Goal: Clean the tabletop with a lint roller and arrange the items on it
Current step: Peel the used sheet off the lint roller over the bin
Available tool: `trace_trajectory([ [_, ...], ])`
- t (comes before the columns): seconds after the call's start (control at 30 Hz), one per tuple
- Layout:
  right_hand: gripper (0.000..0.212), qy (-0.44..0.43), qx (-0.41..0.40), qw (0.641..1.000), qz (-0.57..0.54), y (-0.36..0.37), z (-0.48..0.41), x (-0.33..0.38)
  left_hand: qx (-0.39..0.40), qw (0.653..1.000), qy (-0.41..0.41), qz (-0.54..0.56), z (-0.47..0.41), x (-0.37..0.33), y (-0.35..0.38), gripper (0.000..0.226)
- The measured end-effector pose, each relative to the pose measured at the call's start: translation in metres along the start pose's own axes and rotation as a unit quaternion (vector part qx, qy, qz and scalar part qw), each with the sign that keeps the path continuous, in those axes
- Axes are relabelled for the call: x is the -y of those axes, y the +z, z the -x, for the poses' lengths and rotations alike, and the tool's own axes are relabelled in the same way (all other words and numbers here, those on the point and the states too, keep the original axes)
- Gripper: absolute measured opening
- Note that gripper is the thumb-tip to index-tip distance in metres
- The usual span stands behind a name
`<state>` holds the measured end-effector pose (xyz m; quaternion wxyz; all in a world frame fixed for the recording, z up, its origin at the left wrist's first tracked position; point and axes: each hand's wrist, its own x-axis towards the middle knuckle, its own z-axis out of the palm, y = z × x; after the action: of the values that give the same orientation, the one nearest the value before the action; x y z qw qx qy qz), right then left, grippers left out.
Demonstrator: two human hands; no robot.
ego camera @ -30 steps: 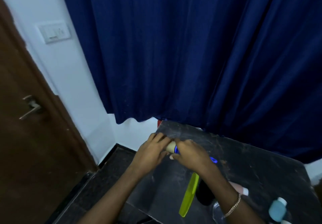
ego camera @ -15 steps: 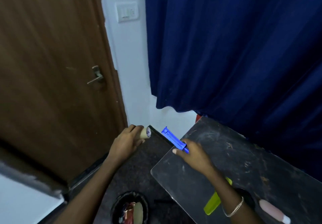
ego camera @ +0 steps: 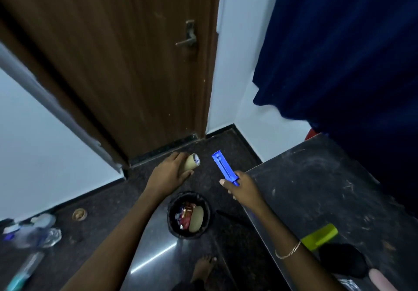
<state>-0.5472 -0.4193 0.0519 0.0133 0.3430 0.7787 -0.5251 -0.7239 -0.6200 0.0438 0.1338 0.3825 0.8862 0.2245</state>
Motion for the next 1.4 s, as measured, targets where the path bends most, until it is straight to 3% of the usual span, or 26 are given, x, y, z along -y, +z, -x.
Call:
trace_trajectory([
  [0.13, 0.041, 0.02, 0.023, 1.0, 0.009, 0.038, -0.011, -0.013, 0.018, 0.999, -0.035, 0.012, 0.02, 0.026, 0.023, 0.048],
  [0.4, 0.024, 0.06, 0.037, 0.997, 0.037, 0.103, -0.035, -0.044, 0.064, 0.992, -0.106, 0.024, 0.035, 0.073, 0.079, 0.052],
  [0.93, 0.029, 0.084, 0.005, 0.987, 0.134, 0.198, -0.128, -0.196, 0.109, 0.969, -0.217, 0.04, 0.023, 0.184, 0.265, 0.055],
  [1.3, 0.038, 0.129, 0.052, 0.963, 0.231, 0.247, -0.165, -0.292, 0.16, 0.952, -0.257, 0.042, 0.007, 0.216, 0.376, 0.069],
  [1.4, 0.038, 0.132, 0.05, 0.963, 0.228, 0.248, -0.168, -0.301, 0.179, 0.937, -0.296, 0.042, 0.008, 0.222, 0.387, 0.085],
])
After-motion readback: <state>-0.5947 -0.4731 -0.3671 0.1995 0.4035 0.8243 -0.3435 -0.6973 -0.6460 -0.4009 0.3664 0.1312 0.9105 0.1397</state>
